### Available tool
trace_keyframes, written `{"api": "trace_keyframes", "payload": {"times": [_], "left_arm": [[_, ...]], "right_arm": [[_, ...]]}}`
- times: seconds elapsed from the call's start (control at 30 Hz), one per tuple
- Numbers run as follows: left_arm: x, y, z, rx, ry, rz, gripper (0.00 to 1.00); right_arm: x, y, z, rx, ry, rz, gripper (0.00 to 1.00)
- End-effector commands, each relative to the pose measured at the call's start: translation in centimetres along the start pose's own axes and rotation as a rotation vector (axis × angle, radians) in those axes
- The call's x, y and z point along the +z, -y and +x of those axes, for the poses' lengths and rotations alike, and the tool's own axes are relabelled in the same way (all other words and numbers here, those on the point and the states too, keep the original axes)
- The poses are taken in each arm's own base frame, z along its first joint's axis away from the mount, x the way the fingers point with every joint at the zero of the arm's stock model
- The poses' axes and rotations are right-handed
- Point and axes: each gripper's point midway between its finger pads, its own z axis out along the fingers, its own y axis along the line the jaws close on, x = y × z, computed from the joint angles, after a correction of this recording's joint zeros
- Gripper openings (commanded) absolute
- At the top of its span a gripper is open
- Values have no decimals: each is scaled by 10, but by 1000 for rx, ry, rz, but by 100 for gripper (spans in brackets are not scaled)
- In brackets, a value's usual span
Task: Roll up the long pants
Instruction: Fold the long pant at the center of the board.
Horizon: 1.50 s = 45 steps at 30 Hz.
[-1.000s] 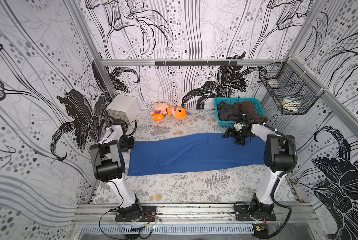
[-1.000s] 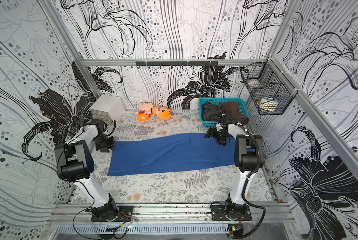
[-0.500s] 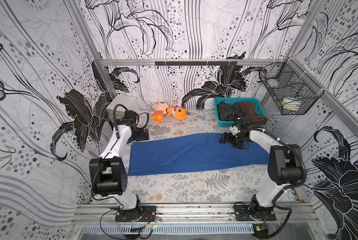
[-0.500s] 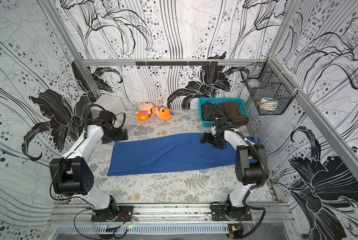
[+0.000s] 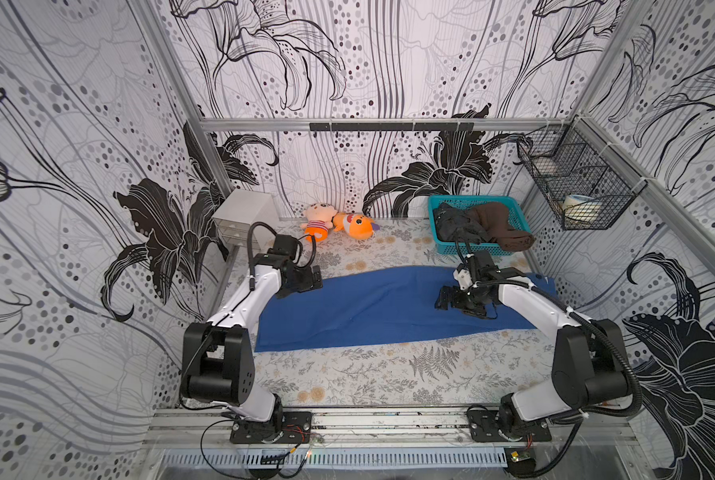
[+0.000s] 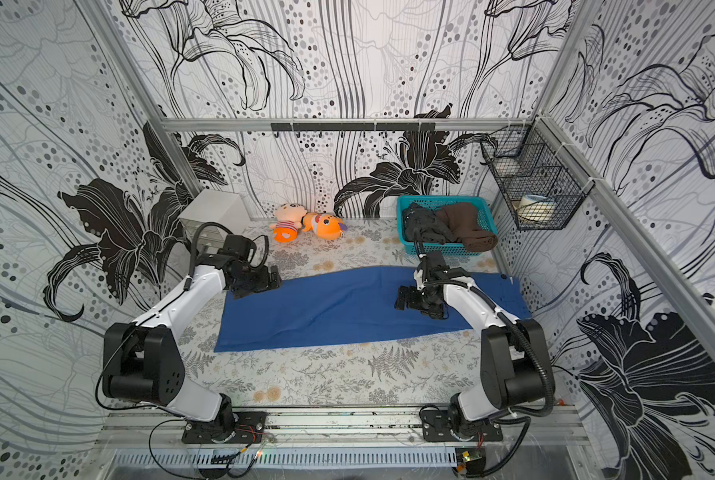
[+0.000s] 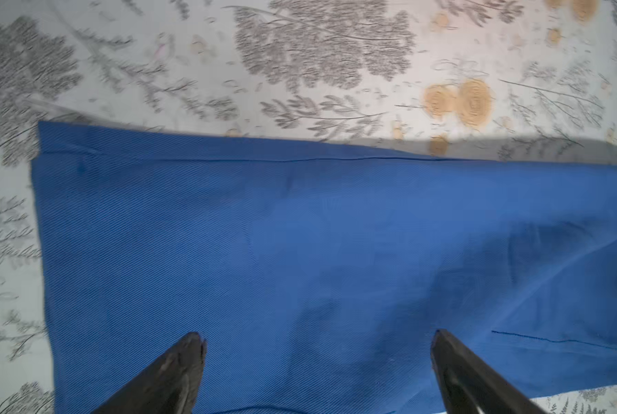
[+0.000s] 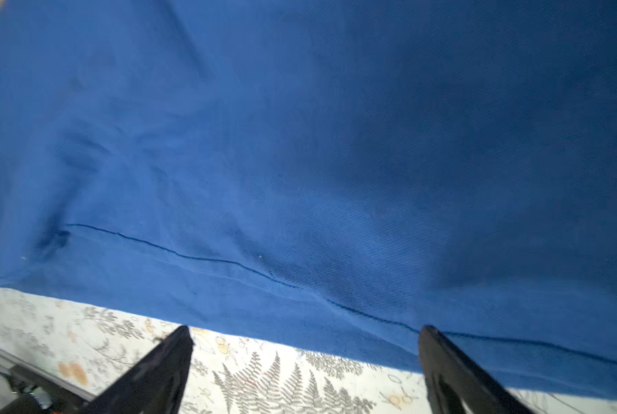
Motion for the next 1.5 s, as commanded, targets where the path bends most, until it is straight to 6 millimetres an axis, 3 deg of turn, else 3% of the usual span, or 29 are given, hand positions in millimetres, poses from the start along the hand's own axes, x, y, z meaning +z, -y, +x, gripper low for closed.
{"api": "trace_keyframes", "payload": {"times": [0.0,0.07,0.2,0.5,0.7,1.03,1.47], "left_arm": [[8,20,8,125,35,-104,99],[19,22,22,172,-1,-163,99],[35,27,43,203,-47,-171,99],[24,38,60,297,-27,-223,99],[21,36,65,289,-16,-208,99],[15,35,74,260,-8,-174,99],[16,37,76,265,-21,-163,99]], "right_arm": [[-12,22,9,-120,-21,233,100],[-13,31,13,-158,-39,330,99],[-12,26,16,-252,-40,407,100],[17,-9,27,-489,-74,444,100],[27,-10,27,-516,-91,450,100],[50,8,25,-544,-128,546,98],[47,-3,6,-563,-58,537,97]]}}
